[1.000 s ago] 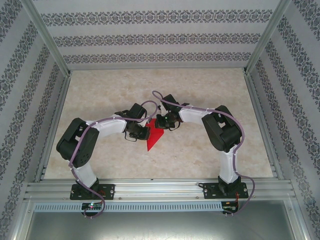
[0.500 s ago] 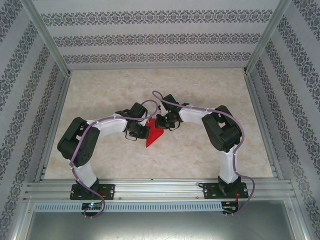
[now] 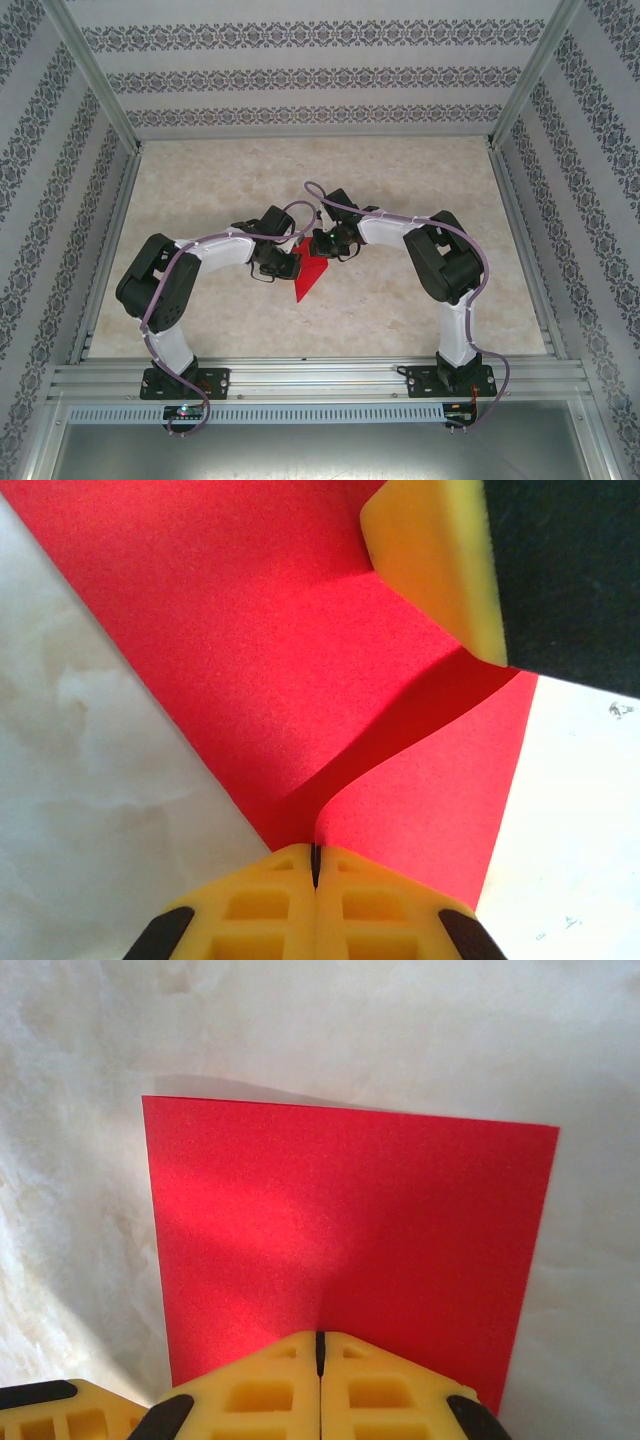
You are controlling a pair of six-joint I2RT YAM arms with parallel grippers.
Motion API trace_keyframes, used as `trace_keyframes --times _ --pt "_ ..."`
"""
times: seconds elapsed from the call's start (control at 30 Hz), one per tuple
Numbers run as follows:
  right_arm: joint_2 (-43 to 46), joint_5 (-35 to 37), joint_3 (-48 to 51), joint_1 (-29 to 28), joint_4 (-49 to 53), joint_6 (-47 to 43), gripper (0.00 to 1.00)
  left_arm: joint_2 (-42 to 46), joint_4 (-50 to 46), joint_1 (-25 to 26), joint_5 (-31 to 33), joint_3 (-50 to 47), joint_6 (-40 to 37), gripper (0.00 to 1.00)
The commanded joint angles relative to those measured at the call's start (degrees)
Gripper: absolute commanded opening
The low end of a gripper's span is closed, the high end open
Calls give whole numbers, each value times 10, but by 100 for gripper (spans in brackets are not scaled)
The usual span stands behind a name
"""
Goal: Fold a paper plane with a square sheet of paper (pick it up from the middle)
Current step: Third fold the triangle at the center of the table.
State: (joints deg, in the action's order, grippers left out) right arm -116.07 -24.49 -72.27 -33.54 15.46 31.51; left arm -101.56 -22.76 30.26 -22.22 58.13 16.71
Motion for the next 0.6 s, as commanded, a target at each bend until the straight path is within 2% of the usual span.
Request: trace_keyframes --times 0.0,0.4,0.57 --pt "-15 5 -2 -8 33 -6 8 -12 -23 -3 8 1 2 4" --pt "-12 0 -1 -9 27 1 8 -27 -22 -2 6 4 3 4" --pt "48 -17 17 1 -7 24 12 -32 -24 -2 6 7 3 4"
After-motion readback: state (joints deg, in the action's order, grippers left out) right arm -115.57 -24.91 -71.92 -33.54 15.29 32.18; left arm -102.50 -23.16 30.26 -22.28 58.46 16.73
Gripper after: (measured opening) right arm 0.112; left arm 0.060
